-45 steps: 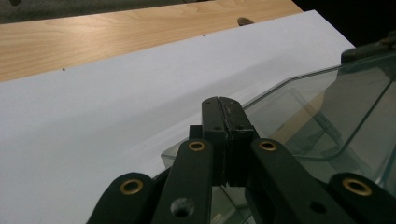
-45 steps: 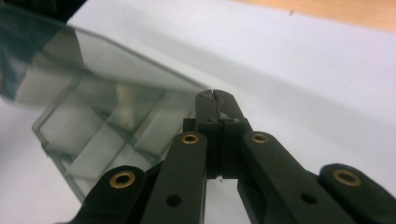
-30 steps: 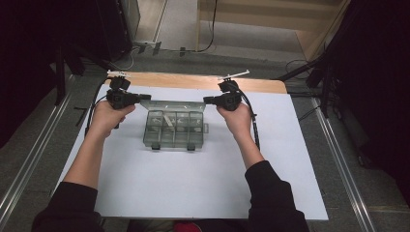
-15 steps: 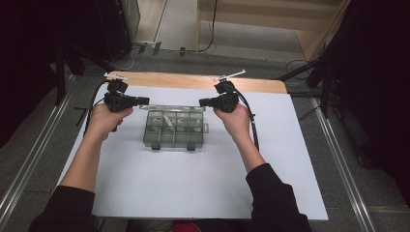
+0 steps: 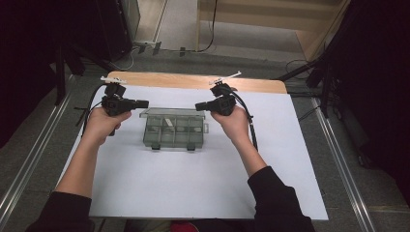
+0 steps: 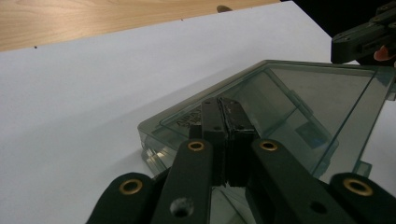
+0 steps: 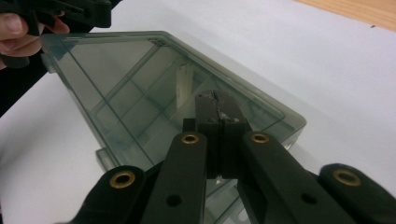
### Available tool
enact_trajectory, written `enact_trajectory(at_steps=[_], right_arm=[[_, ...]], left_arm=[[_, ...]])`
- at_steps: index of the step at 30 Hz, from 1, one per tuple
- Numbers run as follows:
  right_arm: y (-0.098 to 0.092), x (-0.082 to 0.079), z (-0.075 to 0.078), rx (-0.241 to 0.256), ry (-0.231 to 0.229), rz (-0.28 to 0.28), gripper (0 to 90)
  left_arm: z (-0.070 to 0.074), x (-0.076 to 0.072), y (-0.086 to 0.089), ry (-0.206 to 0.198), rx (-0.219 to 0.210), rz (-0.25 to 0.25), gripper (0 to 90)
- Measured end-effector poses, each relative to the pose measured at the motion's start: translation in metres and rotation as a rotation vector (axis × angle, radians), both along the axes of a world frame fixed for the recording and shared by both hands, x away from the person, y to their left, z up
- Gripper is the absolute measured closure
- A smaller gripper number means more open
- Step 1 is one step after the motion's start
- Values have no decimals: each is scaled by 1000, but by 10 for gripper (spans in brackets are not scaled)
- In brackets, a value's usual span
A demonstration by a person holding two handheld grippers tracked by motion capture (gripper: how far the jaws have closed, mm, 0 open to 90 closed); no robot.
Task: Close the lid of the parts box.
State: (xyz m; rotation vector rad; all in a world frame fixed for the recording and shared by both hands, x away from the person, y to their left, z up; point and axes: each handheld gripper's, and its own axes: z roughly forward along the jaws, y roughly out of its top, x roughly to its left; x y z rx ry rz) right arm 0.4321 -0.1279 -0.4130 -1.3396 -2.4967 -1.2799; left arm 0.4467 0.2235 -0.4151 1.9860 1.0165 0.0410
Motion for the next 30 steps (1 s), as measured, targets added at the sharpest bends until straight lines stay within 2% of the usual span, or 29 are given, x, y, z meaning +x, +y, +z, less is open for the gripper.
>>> enact_trajectory(at_steps=[5,14,16,20,22,30], right_arm=[[4,-8,1,-23,-10,25,900],[7,-21,-1,-21,-9,56,900],[8,-24,-2,-28,-7,63,900],[6,-29,-3,-39,-25,63,900],[5,-31,-4,-25,-20,69,900],[8,-37,-11,-46,-10,93,900]], left_arm=[[0,-6,-4,-8,10,-16,888],[-4,-16,-7,-13,19,-38,887],[-5,-19,-9,-15,38,-39,887],[-7,-24,-10,-15,44,-49,886],[-8,-27,-10,-18,49,-49,886],[-11,-39,-9,-38,57,-52,886]])
